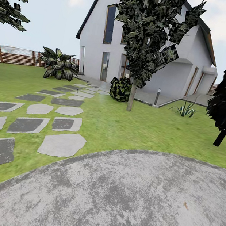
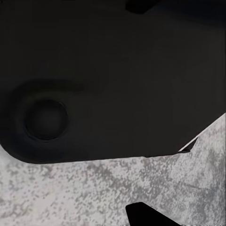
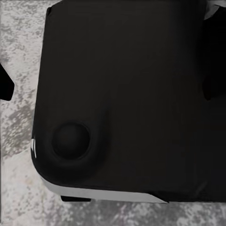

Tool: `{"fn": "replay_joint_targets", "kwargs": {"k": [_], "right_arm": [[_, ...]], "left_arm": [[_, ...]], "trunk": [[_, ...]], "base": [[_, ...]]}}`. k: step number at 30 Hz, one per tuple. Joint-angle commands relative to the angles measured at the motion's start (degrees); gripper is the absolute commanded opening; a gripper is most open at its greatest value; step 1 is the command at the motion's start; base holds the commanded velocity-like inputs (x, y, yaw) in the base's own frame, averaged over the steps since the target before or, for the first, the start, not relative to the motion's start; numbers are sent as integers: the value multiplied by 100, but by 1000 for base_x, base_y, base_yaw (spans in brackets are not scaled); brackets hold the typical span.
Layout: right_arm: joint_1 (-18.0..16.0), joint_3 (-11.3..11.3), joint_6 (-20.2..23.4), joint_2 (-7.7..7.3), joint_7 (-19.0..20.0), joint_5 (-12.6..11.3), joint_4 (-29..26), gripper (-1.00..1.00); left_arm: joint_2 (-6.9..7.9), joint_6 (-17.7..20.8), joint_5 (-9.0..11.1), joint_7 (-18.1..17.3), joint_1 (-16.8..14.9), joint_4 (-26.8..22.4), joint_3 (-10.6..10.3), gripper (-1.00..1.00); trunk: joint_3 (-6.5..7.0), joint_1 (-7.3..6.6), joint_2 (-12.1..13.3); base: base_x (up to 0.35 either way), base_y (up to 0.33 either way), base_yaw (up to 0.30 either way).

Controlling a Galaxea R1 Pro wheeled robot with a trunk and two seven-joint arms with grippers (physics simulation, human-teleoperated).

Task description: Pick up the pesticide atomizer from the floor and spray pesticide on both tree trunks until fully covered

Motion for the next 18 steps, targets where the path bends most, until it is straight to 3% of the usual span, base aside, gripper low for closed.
{"fn": "replay_joint_targets", "kwargs": {"k": [1, 9, 17, 18], "right_arm": [[0, 0, -33, -1, 0, 0, -1, 100], [0, -8, -290, -66, -3, 0, -41, 100], [-2, -9, -547, -281, 0, 5, -300, 100], [-4, -9, -1156, -292, 0, 8, -1246, 100]], "left_arm": [[2, -33, 0, 1, 0, -1, -4, 100], [44, -290, -1, 64, -45, -27, -24, 100], [62, -547, -1, 74, -245, -265, -19, 100], [47, -1475, -1, 72, -248, -1155, -19, 100]], "trunk": [[0, 0, 0], [0, 0, 0], [0, 0, 0], [0, 0, 0]], "base": [[0, 0, 0], [0, 0, 0], [0, 0, 0], [0, 0, 0]]}}
